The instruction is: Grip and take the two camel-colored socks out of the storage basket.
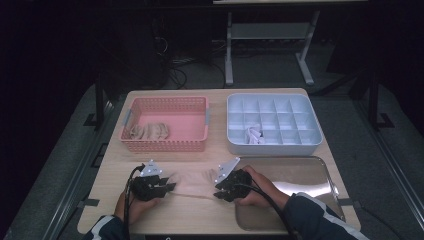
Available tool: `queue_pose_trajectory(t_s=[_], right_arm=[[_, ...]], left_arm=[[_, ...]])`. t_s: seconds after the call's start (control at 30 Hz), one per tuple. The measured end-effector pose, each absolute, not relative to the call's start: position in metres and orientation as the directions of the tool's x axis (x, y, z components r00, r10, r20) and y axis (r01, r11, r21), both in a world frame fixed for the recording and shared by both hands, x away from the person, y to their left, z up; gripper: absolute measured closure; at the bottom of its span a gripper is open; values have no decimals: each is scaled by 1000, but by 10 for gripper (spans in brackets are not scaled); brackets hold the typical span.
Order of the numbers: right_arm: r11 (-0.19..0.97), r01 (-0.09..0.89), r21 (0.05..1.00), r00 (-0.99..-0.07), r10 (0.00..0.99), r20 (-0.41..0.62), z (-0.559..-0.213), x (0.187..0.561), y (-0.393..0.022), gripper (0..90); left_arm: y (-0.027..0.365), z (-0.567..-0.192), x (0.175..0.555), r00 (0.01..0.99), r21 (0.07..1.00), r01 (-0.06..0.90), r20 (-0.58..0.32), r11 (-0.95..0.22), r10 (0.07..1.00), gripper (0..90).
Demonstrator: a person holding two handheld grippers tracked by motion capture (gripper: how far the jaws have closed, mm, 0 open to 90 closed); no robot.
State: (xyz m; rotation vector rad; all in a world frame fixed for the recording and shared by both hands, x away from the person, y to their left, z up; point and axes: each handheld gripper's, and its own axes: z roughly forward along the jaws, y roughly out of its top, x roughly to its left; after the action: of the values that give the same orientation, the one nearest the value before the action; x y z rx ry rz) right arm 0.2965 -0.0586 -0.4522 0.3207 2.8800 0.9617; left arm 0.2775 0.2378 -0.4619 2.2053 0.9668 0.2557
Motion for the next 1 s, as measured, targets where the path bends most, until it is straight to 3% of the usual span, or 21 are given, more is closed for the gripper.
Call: queue_pose_trajectory(t_s=[0.23,0.5,0.7,1.0], right_arm=[[714,144,685,-965,256,-64,-444,299,-40,798],[723,216,657,-952,306,-23,-461,312,-19,818],[757,178,629,-961,271,-54,-459,314,-17,817],[773,170,611,-964,260,-61,-457,315,-13,812]], left_arm=[[240,-463,278,694,680,586,-141,-441,706,771],[240,-458,270,721,709,562,-167,-426,673,827],[243,-447,265,736,762,539,-221,-357,640,827],[234,-437,262,775,808,487,-225,-331,591,829]])
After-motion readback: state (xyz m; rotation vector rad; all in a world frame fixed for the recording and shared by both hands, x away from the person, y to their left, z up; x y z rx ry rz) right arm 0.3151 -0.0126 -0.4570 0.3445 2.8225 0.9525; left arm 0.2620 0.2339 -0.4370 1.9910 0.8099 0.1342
